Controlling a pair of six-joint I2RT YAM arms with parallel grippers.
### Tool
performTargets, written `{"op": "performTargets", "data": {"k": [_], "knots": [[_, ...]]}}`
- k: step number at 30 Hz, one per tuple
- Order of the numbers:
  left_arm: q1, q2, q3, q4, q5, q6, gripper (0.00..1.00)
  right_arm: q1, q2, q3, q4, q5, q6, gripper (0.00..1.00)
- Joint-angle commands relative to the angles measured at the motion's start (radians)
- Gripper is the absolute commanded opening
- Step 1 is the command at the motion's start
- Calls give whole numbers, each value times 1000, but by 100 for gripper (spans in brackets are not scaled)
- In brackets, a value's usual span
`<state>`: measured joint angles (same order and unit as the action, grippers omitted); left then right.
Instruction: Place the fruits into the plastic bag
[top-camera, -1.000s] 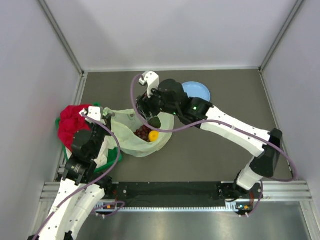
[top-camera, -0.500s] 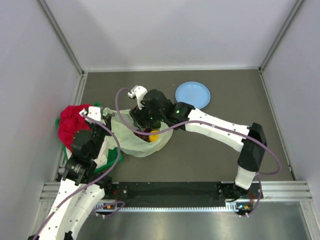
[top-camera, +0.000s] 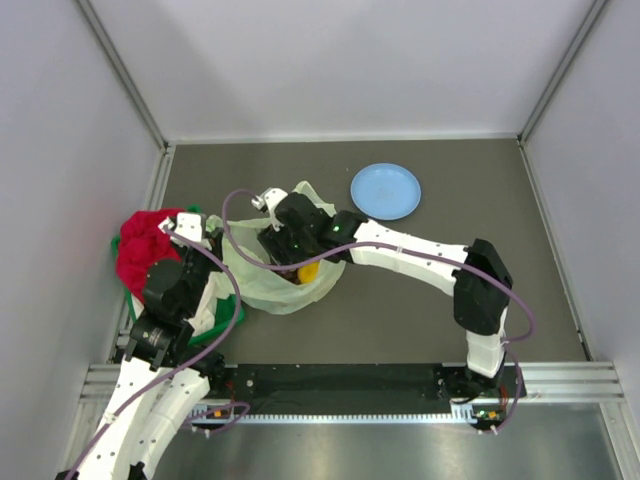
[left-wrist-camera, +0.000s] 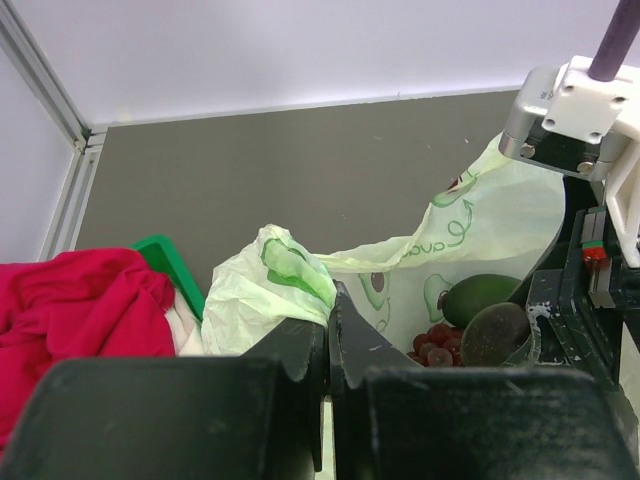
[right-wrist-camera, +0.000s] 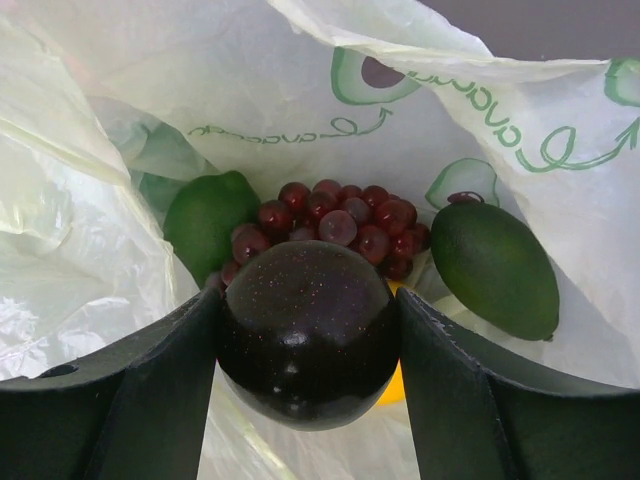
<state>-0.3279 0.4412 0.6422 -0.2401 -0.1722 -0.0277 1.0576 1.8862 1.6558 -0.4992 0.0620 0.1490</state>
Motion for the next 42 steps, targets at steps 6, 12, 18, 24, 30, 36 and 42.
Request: {"op": "performTargets", "data": {"k": [6,12,18,24,30,36,42], "knots": [[4,-7,7,41,4,-8,0,15,-30,-54,19,-53,69,48],[3,-12,5,41,3,-8,0,15,-39,-106,17,-50,104,48],[4,-10,8,39,5,-8,0,15,-29,-119,4,-59,98,49],[4,-12,7,38,5,-8,0,15,-36,-140,4,-93,115,60],[4,-12,7,39,7,-9,0,15,-48,-143,14,-93,118,77],[4,-12,8,39,10,-9,0,15,-55,-136,14,-99,124,83],[4,-13,8,39,11,-11,0,15,-91,-129,36,-87,136,83]]}}
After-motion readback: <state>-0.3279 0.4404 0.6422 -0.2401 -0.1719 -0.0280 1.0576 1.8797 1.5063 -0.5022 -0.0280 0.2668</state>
